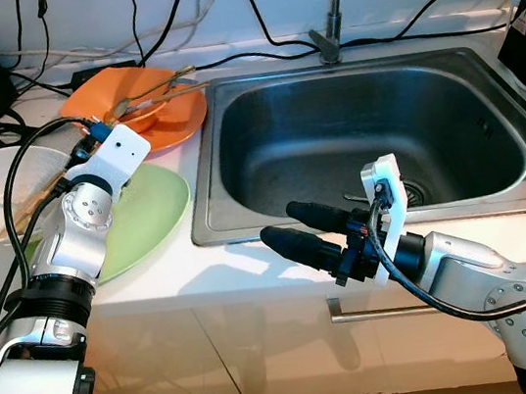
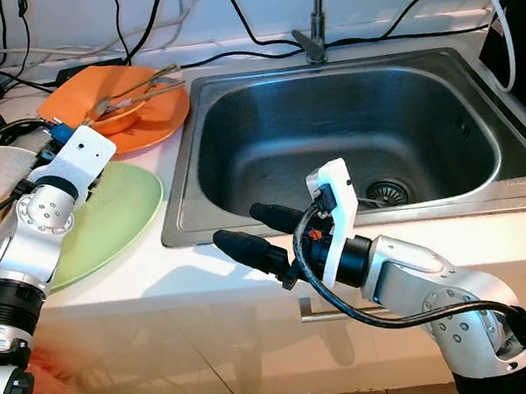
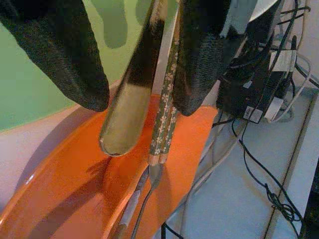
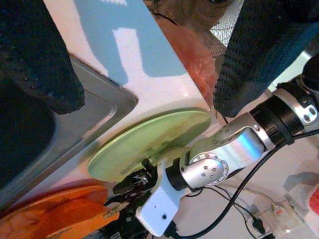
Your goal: Kitchen organization
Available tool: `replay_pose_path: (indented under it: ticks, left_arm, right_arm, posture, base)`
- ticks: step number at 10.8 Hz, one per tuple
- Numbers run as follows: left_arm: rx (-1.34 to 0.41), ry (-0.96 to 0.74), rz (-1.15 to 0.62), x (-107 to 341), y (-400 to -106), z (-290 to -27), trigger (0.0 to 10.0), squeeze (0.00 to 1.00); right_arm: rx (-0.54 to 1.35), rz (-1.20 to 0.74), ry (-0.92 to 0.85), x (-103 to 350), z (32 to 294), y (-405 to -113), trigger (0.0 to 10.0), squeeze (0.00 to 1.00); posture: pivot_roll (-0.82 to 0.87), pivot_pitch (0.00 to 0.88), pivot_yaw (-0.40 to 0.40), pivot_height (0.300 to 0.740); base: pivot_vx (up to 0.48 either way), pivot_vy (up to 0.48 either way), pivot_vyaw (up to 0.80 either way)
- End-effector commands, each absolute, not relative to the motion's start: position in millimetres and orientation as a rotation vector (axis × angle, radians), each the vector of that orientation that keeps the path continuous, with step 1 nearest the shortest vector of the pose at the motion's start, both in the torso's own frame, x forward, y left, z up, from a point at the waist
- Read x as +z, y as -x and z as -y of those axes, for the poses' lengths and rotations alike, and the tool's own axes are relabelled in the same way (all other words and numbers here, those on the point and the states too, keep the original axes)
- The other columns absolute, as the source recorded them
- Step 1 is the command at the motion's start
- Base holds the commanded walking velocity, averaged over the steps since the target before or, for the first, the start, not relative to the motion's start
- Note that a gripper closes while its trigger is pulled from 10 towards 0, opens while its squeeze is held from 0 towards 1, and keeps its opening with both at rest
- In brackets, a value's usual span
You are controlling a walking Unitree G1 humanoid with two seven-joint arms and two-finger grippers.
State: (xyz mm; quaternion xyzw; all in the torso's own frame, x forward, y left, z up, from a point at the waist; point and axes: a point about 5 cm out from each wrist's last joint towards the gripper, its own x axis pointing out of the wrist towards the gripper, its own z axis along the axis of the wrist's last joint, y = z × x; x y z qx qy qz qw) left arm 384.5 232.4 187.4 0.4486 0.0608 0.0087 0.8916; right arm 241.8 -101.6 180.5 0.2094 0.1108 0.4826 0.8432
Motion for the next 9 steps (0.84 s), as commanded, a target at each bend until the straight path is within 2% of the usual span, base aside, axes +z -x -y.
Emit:
replay_pose_path:
  ticks: [1,9]
  left_arm:
    - [0.030,-0.936,-0.094,196.7,-386.3,-232.3,0.0,0.00]
    - [-0.020,-0.881,-0.001,209.3,-386.2,-208.4,0.0,0.00]
  right_arm:
    - [1.030,-0.232,-0.439,182.0,99.6,-239.7,10.0,0.00]
    - [1.032,-0.225,-0.433,182.9,99.3,-243.5,10.0,0.00]
  posture:
    - [0.10,0.035,0.046,0.740]
    - [0.11,0.020,0.044,0.740]
  base:
    - [0.000,0.000,0.00]
    - [0.000,0.000,0.00]
